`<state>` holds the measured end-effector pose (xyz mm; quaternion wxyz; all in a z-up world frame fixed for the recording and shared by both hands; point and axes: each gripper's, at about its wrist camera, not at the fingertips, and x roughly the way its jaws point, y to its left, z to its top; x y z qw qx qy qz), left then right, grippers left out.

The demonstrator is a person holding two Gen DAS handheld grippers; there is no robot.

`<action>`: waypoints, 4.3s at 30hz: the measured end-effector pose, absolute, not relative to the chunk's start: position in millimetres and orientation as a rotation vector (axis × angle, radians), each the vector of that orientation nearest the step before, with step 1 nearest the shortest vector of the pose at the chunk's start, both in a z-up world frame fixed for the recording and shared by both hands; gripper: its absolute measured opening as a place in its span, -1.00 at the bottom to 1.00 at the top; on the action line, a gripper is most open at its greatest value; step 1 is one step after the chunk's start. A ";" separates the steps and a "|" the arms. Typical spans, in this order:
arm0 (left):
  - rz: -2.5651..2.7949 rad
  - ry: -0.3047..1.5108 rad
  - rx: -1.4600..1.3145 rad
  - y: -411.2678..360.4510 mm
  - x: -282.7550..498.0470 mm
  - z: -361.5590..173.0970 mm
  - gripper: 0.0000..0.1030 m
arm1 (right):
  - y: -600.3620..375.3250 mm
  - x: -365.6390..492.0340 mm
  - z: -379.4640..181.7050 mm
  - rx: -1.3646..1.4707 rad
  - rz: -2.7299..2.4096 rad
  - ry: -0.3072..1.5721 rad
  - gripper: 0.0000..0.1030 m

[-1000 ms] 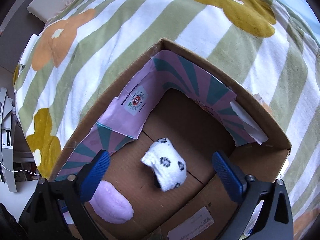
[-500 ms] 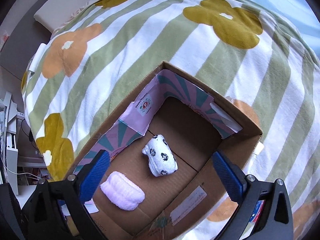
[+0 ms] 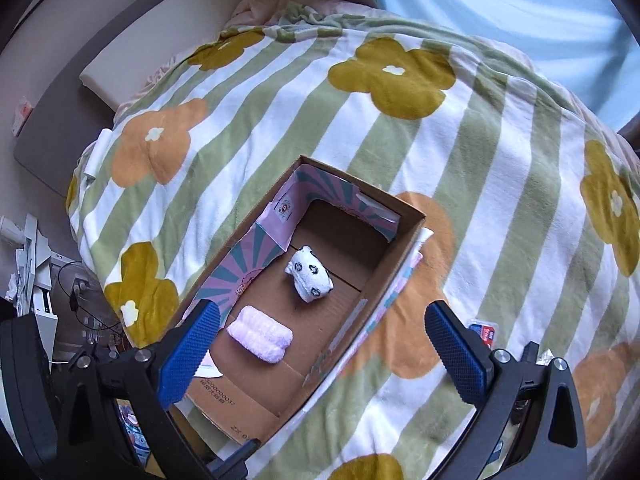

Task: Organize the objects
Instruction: 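Withdraw both tools and move toward the floss box and blue box, then grasp the red-and-blue floss box with the left tool while the right tool grasps the blue box, then carry the floss box and blue box over the cardboard box with both tools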

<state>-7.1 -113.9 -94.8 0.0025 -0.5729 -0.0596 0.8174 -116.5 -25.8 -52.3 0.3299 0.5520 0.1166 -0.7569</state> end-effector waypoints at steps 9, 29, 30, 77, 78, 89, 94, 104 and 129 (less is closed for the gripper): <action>2.564 -0.133 -1.687 -81.1 -3.7 -57.7 0.99 | 68.0 -94.6 -17.7 1.455 -2.168 0.189 0.98; 2.482 0.050 -1.510 8.4 -8.6 -20.7 0.99 | 213.8 -50.8 -0.4 1.420 -2.453 -0.053 0.98; 2.478 0.057 -1.507 10.5 -9.2 -19.9 0.99 | 217.7 -49.4 -0.1 1.413 -2.457 -0.060 0.98; 1.784 0.829 -1.531 136.7 -172.3 -270.8 0.99 | 266.8 -74.9 -237.3 1.766 -2.431 -0.274 0.43; 1.781 0.836 -1.531 136.7 -173.4 -272.9 0.99 | 266.6 -75.3 -239.5 1.774 -2.429 -0.275 0.40; 1.696 0.839 -1.536 142.8 -174.3 -284.4 0.65 | 274.3 -75.5 -248.8 1.840 -2.420 -0.300 -0.14; 1.688 0.831 -1.541 142.6 -174.6 -282.1 0.65 | 274.4 -74.4 -242.9 1.847 -2.418 -0.294 -0.14; 1.737 0.780 -1.530 140.3 -165.8 -252.3 0.64 | 266.3 -76.1 -209.4 1.815 -2.418 -0.245 -0.14; 2.303 0.182 -1.530 79.8 -88.1 -58.6 0.64 | 227.3 -79.8 -47.2 1.612 -2.404 0.005 -0.14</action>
